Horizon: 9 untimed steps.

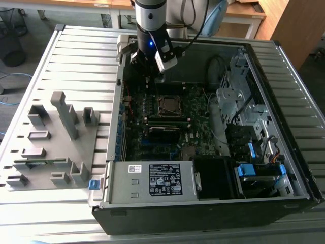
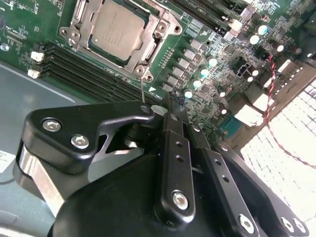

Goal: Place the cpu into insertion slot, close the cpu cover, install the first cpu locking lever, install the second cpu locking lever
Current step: 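Install the first cpu locking lever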

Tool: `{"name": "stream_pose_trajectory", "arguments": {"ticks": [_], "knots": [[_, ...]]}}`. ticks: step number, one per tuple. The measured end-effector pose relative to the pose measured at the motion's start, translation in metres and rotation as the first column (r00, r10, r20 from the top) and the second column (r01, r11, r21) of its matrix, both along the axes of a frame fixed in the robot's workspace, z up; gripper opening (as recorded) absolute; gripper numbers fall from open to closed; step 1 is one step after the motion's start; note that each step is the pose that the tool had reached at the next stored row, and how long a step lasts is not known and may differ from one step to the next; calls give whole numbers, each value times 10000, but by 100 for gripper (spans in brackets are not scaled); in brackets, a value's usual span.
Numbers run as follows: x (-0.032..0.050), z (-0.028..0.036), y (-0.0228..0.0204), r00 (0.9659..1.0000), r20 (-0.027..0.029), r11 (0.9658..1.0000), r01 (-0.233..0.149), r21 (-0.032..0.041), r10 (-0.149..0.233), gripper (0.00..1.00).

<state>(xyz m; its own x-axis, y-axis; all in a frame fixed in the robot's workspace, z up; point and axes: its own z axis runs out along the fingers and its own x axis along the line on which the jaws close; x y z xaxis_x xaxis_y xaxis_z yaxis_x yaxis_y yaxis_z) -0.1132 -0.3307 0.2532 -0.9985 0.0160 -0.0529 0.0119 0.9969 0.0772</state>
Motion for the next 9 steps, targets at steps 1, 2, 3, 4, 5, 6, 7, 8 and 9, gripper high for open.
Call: {"name": "stream_pose_trajectory", "arguments": {"ticks": [1, 2, 3, 4, 5, 6, 7, 8, 9], "knots": [[0, 6, 0, 10000, 0, 10000, 0, 0, 0, 10], [0, 9, 0, 10000, 2, 10000, 0, 1, 0, 10], [0, 8, 0, 10000, 2, 10000, 0, 5, 0, 10], [0, 10, 0, 10000, 1, 10000, -2, 49, 2, 10], [1, 10, 0, 10000, 4, 9998, -2, 205, 2, 10], [0, 9, 0, 10000, 13, 9992, -1, 387, 1, 10], [0, 10, 0, 10000, 17, 9988, -1, 494, 0, 10], [0, 10, 0, 10000, 18, 9988, 0, 499, -1, 10], [-3, 10, 0, 10000, 17, 9988, 1, 499, -2, 10]]}}
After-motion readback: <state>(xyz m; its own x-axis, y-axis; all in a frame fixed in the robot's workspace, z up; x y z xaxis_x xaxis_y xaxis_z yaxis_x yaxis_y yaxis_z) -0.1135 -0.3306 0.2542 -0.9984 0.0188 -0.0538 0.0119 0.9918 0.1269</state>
